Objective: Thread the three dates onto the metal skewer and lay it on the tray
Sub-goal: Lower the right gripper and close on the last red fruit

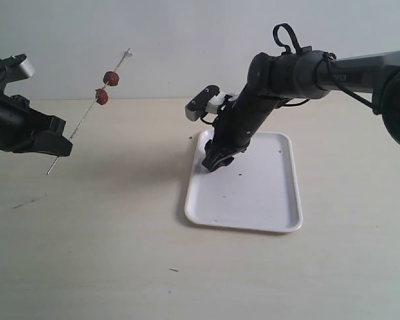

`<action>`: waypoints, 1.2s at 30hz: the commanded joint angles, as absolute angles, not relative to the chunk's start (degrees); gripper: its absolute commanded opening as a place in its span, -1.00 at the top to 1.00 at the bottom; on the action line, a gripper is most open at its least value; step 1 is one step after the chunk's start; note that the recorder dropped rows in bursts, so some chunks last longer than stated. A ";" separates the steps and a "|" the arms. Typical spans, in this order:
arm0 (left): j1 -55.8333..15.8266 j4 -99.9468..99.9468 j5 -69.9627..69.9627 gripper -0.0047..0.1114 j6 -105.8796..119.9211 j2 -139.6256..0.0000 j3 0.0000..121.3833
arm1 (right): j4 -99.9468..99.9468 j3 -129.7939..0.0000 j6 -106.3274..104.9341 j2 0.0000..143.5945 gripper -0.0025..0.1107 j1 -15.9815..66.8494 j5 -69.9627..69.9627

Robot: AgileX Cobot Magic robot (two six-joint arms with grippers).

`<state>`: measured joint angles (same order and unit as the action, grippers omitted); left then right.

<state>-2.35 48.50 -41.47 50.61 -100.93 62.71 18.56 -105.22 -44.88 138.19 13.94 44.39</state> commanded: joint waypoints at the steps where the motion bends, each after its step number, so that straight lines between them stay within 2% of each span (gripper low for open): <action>1: -2.16 49.72 -41.69 0.92 50.51 -100.28 62.76 | 17.78 -105.01 -45.33 138.45 0.10 14.02 47.17; 12: -2.16 49.84 -41.69 0.92 50.51 -100.28 62.76 | 17.78 -105.01 -45.33 138.45 0.11 14.02 49.39; 18: -2.16 49.96 -41.69 0.92 50.51 -100.28 62.76 | 17.90 -105.01 -45.33 138.45 0.36 14.02 49.15; 36: -2.16 50.17 -44.47 0.92 50.75 -100.28 62.76 | 20.60 -105.01 -30.36 137.73 0.46 13.89 49.70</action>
